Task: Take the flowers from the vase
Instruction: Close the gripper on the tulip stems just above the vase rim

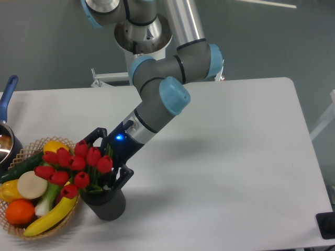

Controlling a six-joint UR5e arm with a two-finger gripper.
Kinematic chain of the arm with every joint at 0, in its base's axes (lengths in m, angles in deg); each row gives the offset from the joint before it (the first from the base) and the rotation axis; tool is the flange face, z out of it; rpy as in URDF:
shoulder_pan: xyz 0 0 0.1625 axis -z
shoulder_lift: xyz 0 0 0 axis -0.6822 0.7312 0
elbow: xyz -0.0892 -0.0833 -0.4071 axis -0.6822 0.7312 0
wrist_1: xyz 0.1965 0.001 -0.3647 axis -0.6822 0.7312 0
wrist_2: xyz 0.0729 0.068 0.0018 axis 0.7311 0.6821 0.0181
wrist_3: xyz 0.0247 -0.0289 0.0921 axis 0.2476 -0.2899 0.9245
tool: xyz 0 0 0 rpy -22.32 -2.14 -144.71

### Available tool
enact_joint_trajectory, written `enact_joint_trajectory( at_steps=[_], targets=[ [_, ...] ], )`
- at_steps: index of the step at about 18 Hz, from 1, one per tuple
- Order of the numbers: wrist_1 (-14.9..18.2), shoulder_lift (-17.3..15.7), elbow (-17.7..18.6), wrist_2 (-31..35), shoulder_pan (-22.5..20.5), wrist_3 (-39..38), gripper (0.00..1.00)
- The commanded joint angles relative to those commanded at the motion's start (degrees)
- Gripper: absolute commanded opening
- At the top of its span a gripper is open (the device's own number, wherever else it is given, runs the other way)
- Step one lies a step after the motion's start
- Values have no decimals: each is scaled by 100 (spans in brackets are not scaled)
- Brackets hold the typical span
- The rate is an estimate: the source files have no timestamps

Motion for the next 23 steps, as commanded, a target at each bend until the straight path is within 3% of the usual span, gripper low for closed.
enact_joint_trajectory(
  at_steps=[23],
  targets=[
    [0,167,-114,61,9,9,100]
  ],
)
